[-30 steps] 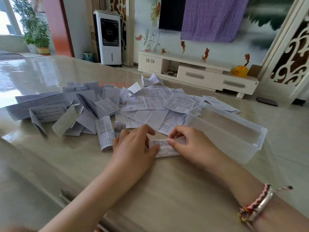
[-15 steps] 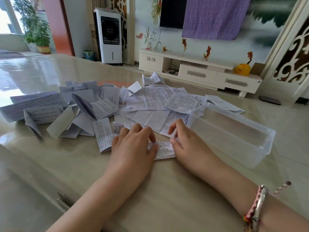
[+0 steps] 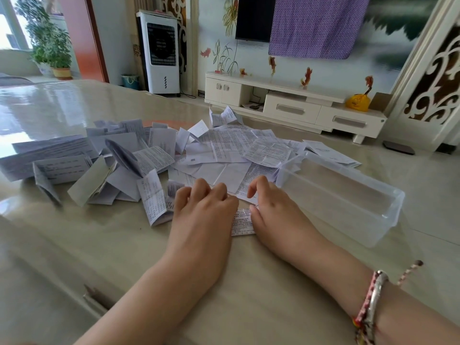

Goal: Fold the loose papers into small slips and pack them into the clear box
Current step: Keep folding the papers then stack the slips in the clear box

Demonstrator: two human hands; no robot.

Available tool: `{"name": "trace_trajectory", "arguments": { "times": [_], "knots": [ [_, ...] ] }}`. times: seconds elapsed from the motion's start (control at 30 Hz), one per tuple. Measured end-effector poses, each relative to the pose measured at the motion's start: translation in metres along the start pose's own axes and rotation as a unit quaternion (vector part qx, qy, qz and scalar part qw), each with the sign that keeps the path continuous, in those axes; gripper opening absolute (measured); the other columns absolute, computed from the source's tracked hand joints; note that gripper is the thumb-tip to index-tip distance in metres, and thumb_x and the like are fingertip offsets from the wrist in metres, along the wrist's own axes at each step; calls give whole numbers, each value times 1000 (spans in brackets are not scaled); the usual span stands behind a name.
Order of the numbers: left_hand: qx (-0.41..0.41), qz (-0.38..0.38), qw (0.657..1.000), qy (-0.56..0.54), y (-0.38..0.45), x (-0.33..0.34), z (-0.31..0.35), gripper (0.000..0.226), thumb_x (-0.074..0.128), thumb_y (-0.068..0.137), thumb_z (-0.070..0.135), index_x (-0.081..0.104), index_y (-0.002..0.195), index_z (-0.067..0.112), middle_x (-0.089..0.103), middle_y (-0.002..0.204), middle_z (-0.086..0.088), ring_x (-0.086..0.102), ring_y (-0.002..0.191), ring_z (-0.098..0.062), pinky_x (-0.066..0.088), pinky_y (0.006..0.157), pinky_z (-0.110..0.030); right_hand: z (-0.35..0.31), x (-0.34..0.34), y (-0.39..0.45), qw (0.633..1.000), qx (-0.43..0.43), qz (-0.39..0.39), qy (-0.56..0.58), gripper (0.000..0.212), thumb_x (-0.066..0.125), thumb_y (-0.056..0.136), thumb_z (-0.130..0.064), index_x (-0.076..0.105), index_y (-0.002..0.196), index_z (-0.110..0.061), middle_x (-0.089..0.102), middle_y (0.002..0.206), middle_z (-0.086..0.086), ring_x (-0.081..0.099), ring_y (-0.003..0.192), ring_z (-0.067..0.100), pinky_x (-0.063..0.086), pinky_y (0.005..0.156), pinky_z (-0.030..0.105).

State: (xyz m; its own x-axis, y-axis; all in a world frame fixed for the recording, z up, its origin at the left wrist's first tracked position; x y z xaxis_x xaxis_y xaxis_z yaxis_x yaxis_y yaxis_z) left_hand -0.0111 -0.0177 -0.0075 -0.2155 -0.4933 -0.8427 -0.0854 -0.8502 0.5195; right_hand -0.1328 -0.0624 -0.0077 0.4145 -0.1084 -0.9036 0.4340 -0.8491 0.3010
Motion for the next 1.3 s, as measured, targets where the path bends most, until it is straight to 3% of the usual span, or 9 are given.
{"name": "trace_trajectory", "arguments": {
  "times": [0.1, 0.23, 0.4, 0.53, 0.7, 0.9, 1.1, 1.23, 1.3],
  "knots": [
    [21, 17, 1000, -9, 0, -3, 3, 7, 68, 68, 28, 63, 65, 25, 55, 73, 9, 53, 78, -23, 24, 73, -33, 0, 0, -2, 999, 11, 15, -27, 18, 43, 94, -17, 36, 111, -19, 41, 113, 2, 42, 102, 23, 40, 87, 40],
    [18, 12, 1000, 11, -1, -1, 2, 22, 53, 76, 45, 63, 67, 27, 53, 75, 12, 45, 83, -19, 23, 75, -34, -1, -3, -2, 996, -2, 54, -71, 22, 47, 90, -15, 39, 110, -18, 38, 113, 1, 39, 103, 23, 36, 85, 36],
    [15, -18, 999, 23, 0, -3, 7, 22, 41, 92, 45, 57, 98, 30, 47, 102, 13, 34, 110, -15, 14, 85, -30, -9, -7, -12, 993, -85, 66, -56, 32, 57, 79, -22, 33, 101, -25, 37, 107, -4, 33, 96, 16, 31, 75, 31],
    [13, -21, 1000, 17, 2, -3, 5, 18, 52, 74, 42, 62, 72, 26, 52, 78, 13, 41, 88, -16, 20, 75, -32, -11, -14, -14, 992, -85, 34, -85, 36, 59, 83, -31, 26, 96, -29, 24, 102, -10, 24, 94, 12, 23, 76, 30],
    [8, -22, 999, 27, 4, -5, 5, 25, 44, 88, 45, 60, 93, 27, 53, 99, 12, 37, 108, -14, 14, 83, -29, 2, -22, -17, 996, -21, -10, -87, 30, 50, 87, -21, 23, 96, -28, 21, 103, -8, 24, 99, 14, 25, 82, 30],
    [-3, -22, 999, 38, 12, -1, 20, 25, 42, 88, 49, 38, 82, 25, 47, 97, 9, 33, 114, -17, 13, 89, -33, 6, -27, -18, 996, 12, -30, -87, 32, 44, 82, -6, 23, 94, -27, 21, 99, -6, 26, 97, 16, 29, 84, 30],
    [18, -18, 999, 19, 5, -2, 9, 15, 46, 87, 39, 53, 92, 26, 46, 98, 12, 34, 110, -16, 14, 85, -31, 8, -26, -18, 995, 27, -51, -78, 33, 41, 82, 0, 24, 95, -25, 22, 100, -5, 29, 97, 18, 29, 83, 29],
    [36, -28, 998, 34, 0, -3, 0, 20, 49, 68, 33, 66, 77, 27, 51, 81, 12, 34, 90, -14, 10, 71, -28, 10, -27, -18, 995, 39, -75, -48, 33, 42, 81, 1, 25, 95, -24, 24, 100, -5, 31, 98, 17, 28, 79, 27],
    [46, -41, 997, 39, -3, -6, -1, 29, 45, 77, 32, 67, 95, 31, 50, 94, 15, 30, 98, -12, 8, 72, -26, 11, -27, -17, 995, 44, -83, -38, 32, 42, 81, 0, 26, 95, -25, 25, 100, -5, 32, 98, 16, 28, 78, 25]
  ]
}}
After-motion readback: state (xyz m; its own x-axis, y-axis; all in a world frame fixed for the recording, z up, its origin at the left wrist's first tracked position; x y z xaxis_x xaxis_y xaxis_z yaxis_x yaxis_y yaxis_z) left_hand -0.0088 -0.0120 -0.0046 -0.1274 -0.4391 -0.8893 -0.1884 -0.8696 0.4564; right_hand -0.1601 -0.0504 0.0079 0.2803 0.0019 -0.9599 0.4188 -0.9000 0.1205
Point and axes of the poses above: each hand's wrist, its own y-axis towards the middle knuckle, its own x-axis out of the palm, z = x × y, the point moved 4 cm from there along y, towards the middle knuckle
